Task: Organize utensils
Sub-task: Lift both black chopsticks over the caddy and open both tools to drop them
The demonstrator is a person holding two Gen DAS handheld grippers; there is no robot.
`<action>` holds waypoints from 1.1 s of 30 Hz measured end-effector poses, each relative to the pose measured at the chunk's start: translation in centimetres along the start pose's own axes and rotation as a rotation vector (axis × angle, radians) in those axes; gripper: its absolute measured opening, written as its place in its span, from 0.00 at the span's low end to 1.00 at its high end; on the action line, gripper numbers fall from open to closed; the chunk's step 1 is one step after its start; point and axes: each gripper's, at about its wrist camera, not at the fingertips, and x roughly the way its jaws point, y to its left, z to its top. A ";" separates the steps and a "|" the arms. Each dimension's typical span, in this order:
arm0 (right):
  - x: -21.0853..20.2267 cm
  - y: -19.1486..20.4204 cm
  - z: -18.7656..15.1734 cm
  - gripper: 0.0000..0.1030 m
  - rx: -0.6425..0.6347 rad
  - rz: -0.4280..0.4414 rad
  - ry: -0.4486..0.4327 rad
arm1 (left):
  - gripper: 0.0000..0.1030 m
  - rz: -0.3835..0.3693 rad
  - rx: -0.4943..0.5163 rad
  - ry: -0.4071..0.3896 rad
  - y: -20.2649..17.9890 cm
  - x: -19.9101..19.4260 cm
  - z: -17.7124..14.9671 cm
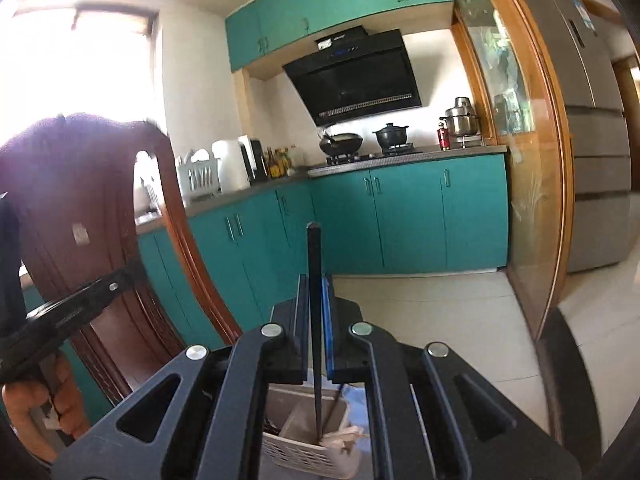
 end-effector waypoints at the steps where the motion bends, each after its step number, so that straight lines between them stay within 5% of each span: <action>1: 0.3 0.2 -0.6 0.06 -0.015 -0.004 0.012 | 0.07 0.015 0.003 0.019 0.1 0.8 -0.5; 7: 1.4 1.2 -2.6 0.06 -0.060 -0.011 0.052 | 0.07 0.046 0.005 0.100 -0.1 3.7 -3.6; 23: 2.7 2.3 -4.3 0.06 -0.078 -0.002 0.111 | 0.08 0.053 0.071 0.137 -0.6 3.6 -6.4; 25: 2.6 2.3 -4.3 0.09 -0.063 0.006 0.108 | 0.08 0.050 0.070 0.137 -0.6 3.6 -6.5; 27: 2.3 2.2 -4.3 0.26 -0.052 0.017 0.103 | 0.08 0.043 0.064 0.138 -0.6 3.7 -6.3; 33: 0.6 2.4 -4.0 0.47 -0.039 0.050 0.039 | 0.09 0.034 0.057 0.137 -0.3 3.5 -6.5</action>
